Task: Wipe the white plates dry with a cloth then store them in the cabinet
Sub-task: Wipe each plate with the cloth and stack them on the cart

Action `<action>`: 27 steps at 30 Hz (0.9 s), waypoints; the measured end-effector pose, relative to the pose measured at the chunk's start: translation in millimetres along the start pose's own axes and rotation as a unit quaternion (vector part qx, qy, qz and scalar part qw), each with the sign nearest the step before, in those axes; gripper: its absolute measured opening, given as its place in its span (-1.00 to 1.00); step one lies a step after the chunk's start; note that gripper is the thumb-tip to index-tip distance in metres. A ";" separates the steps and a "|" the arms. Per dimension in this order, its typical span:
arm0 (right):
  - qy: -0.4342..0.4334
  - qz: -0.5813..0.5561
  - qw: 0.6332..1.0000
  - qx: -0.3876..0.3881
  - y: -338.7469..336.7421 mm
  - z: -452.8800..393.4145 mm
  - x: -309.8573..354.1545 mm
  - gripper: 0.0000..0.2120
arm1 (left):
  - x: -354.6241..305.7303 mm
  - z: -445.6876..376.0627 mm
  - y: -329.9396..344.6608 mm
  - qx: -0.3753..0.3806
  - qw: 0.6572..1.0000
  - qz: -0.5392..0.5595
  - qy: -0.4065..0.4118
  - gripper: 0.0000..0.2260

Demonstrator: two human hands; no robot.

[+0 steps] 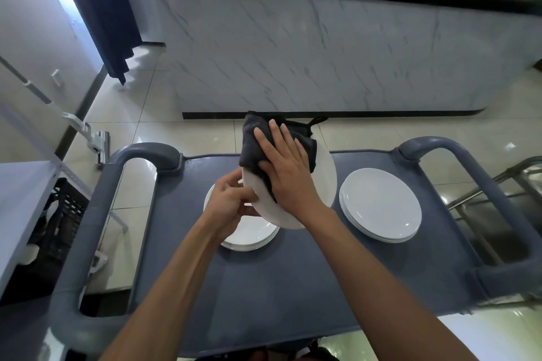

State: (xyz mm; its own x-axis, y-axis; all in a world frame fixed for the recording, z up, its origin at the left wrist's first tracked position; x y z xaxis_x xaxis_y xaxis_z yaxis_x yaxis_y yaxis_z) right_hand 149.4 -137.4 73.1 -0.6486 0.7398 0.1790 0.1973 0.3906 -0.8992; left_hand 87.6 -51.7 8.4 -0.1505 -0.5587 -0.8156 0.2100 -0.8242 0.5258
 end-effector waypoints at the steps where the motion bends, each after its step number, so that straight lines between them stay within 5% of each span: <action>1: 0.005 0.005 1.000 -0.002 -0.4 -1.7 -2.1 -0.47 | 0.3 0.8 -0.2 -0.003 1.000 0.000 0.001 -0.52; 15: 0.132 0.044 0.990 0.011 -0.3 13.7 -60.8 -0.44 | -10.9 7.5 -11.5 -0.102 0.992 0.065 0.042 -0.53; 27: 0.185 0.005 0.982 0.045 25.8 59.1 -29.5 -0.43 | -9.3 4.4 -13.1 -0.116 0.987 0.097 0.055 -0.50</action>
State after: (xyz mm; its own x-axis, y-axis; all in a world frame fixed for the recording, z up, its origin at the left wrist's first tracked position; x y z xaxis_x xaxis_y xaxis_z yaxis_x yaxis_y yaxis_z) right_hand 130.1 -181.5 21.1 -0.3322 0.8985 0.2870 0.1267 0.3440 -0.9304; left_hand 82.0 -36.1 10.2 0.0176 -0.6803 -0.7328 0.4425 -0.6519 0.6158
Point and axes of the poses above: each hand's wrist, its own z-axis away from the middle knuckle, its own y-axis out of the palm, x = y × z, the point moved 10 cm from there along -z, towards the middle knuckle, and after that the axes turned 10 degrees about z, right-handed, at the moved point
